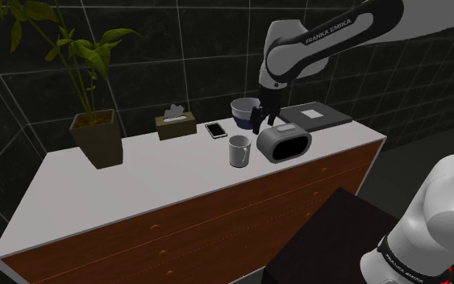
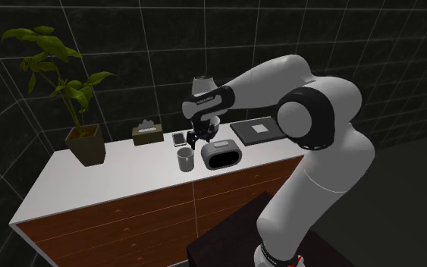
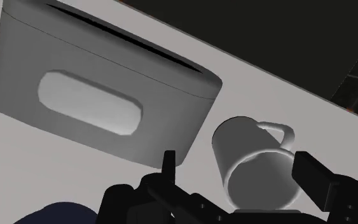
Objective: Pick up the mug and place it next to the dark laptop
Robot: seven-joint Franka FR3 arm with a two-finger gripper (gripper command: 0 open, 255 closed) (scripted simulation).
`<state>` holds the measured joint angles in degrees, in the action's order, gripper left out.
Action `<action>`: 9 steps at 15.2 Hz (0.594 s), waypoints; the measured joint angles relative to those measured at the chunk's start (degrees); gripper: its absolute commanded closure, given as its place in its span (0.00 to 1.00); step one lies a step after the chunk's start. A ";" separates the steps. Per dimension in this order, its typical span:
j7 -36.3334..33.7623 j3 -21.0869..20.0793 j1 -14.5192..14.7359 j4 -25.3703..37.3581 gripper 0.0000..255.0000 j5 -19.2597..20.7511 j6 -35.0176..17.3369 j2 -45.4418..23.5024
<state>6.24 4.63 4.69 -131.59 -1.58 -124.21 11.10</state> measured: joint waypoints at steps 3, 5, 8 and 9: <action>1.36 0.20 0.42 3.17 0.00 -2.04 -3.55 -6.60; 2.15 0.15 0.64 5.55 0.00 -3.37 -5.02 -10.32; 2.21 -0.22 0.99 6.50 0.00 -4.23 -7.30 -13.52; 2.41 -0.22 0.97 6.55 0.00 -4.41 -7.96 -14.24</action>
<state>8.64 4.41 5.65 -125.04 -5.99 -132.17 -3.14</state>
